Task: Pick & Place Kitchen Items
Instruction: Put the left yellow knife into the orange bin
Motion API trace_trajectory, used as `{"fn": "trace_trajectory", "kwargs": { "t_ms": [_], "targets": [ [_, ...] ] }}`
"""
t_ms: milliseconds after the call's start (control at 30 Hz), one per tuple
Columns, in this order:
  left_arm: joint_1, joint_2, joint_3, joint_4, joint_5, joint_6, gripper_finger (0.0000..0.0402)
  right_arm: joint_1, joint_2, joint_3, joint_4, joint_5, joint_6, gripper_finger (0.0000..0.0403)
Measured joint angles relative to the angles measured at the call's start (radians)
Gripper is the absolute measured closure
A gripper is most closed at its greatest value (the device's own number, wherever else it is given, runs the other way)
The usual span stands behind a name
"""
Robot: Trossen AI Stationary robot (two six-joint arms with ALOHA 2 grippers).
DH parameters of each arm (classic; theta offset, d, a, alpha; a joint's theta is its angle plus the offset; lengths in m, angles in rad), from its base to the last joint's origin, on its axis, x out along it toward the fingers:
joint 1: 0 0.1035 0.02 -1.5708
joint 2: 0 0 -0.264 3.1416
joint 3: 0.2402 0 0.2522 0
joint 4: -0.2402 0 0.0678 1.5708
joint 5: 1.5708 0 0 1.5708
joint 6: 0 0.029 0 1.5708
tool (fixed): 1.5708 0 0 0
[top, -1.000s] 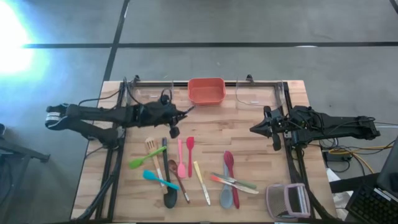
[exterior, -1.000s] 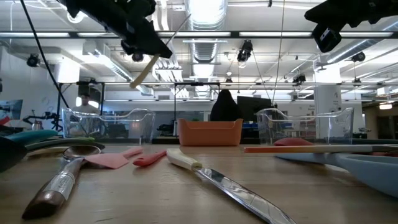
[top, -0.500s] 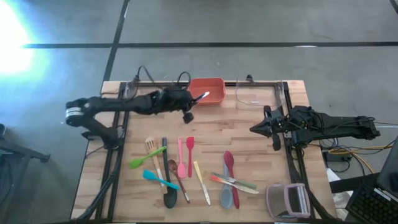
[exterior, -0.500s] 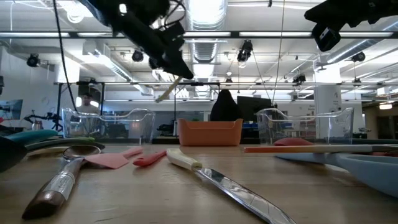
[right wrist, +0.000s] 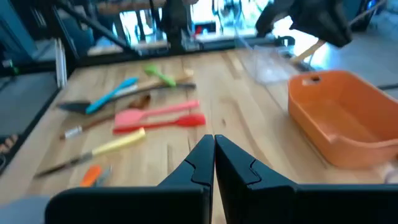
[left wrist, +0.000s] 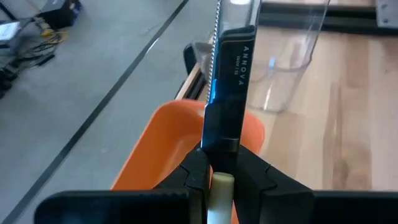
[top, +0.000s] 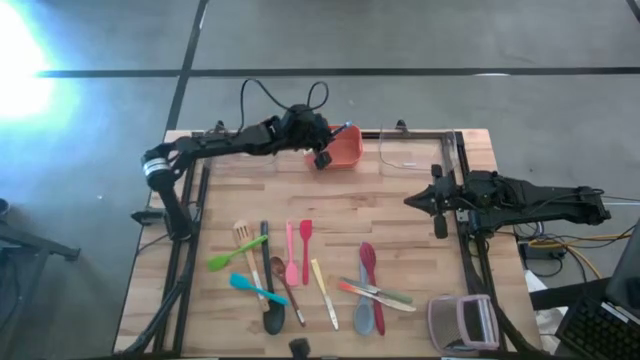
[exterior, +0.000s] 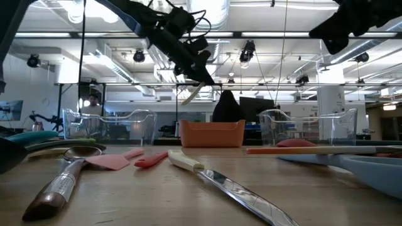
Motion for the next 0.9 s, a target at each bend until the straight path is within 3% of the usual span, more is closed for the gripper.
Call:
{"fn": "trace_trajectory", "kwargs": {
  "t_ms": [467,900],
  "targets": [
    [0.081,0.155,0.195,-0.072,0.072,0.032,0.036,0.0,0.002,0.022,-0.063,0.002,0.003,0.0394],
    [0.107,0.231,0.203,-0.086,0.075,0.053,0.036,0.0,0.002,0.02,-0.063,0.002,0.003,0.0394]
  ]
}}
